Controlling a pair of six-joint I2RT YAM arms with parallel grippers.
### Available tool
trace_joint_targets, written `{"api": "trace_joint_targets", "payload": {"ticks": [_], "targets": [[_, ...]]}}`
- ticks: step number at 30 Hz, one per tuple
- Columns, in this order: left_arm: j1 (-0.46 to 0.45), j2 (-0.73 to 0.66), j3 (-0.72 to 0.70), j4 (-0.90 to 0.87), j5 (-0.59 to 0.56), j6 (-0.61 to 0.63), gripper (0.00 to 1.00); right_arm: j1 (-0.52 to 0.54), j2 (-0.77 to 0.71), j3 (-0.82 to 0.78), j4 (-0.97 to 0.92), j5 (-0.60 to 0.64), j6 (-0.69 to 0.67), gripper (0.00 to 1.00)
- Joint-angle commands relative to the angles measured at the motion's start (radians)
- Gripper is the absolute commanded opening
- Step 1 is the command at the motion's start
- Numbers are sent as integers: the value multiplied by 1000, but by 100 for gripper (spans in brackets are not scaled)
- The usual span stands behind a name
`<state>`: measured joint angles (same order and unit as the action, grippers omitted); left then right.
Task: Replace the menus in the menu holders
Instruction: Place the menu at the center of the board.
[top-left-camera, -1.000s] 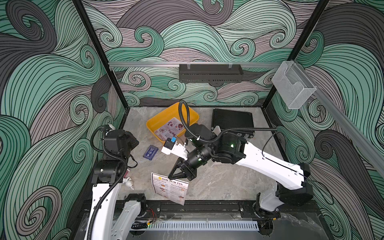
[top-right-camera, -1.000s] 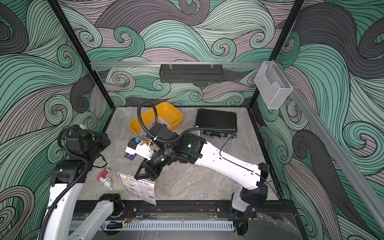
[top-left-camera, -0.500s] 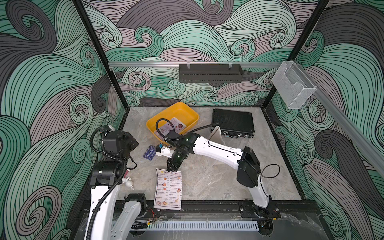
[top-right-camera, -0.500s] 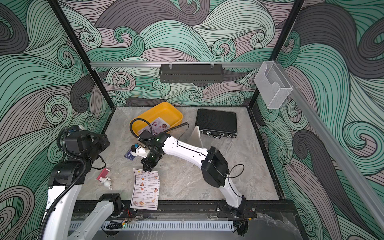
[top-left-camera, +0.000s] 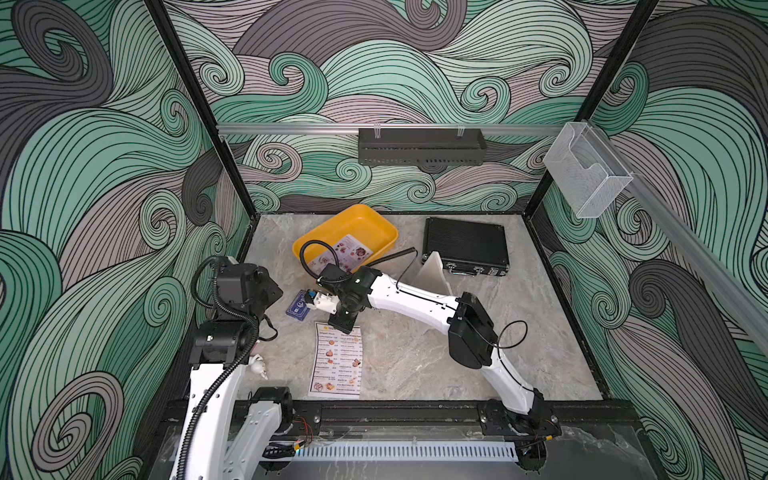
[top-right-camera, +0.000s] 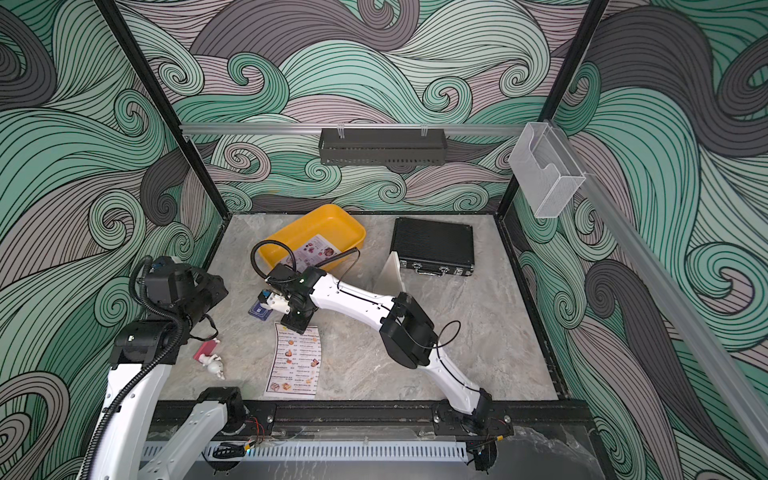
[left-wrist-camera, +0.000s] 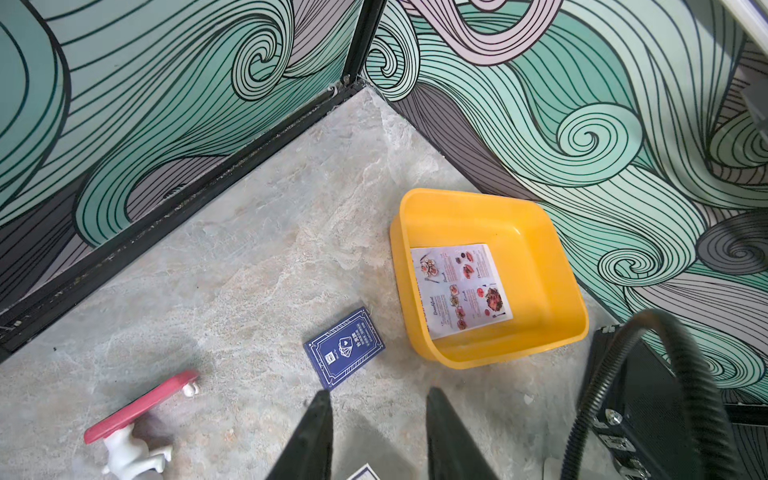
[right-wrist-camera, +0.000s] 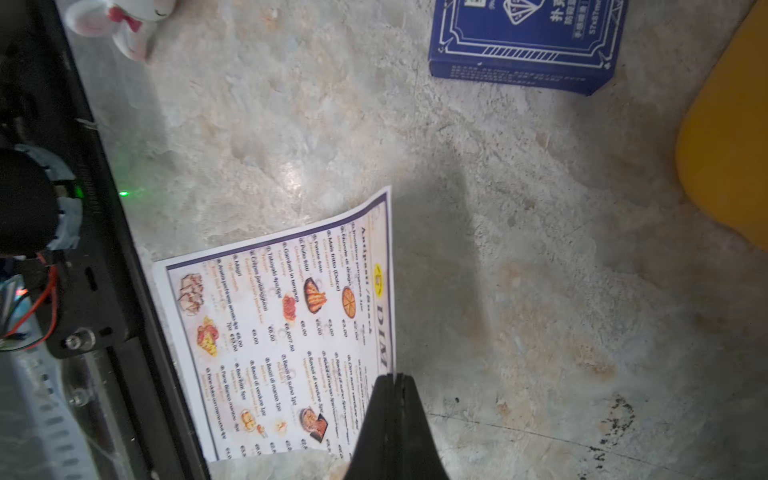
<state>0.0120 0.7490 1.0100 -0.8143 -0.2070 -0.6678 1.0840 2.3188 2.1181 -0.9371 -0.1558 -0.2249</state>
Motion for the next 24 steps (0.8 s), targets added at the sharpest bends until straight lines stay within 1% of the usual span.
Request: {"api": "trace_joint_targets", "payload": {"ticks": [1, 5, 6, 7, 8, 10, 12, 13, 15, 17, 19, 21, 23, 24], "targets": [[6, 4, -11, 0, 13, -21, 37, -7, 26, 36, 24, 103, -52, 0], [6, 5, -17, -3, 13, -27, 37, -13, 52, 30, 80, 147, -78, 0], [6, 5, -19, -3, 13, -28, 37, -16, 56, 30, 92, 155, -82, 4], [6, 6, -20, 1, 12, -28, 37, -16, 58, 32, 106, 164, -88, 8], [6, 7, -22, 4, 14, -30, 37, -19, 59, 28, 125, 176, -92, 14], [6, 11, -24, 16, 17, -29, 38, -21, 55, 25, 153, 191, -96, 32], [6, 17, -29, 37, 43, -19, 40, -29, 33, 25, 160, 180, -75, 43], [6, 18, -37, 64, 72, 1, 41, -39, 0, 11, 165, 152, -48, 47], [6, 25, -54, 98, 97, -12, 45, -58, -104, -77, 229, 98, 11, 53], [6, 59, -71, 135, 127, -24, 50, -78, -244, -230, 350, 52, 82, 59], [6, 140, -69, 161, 179, -44, 56, -109, -375, -398, 499, 17, 185, 65], [6, 235, -67, 209, 245, -67, 60, -140, -476, -509, 566, 8, 281, 67], [6, 330, -54, 257, 278, -102, 66, -162, -532, -575, 574, -4, 355, 66], [6, 393, -41, 277, 289, -116, 71, -169, -552, -598, 568, 3, 389, 66]]}}
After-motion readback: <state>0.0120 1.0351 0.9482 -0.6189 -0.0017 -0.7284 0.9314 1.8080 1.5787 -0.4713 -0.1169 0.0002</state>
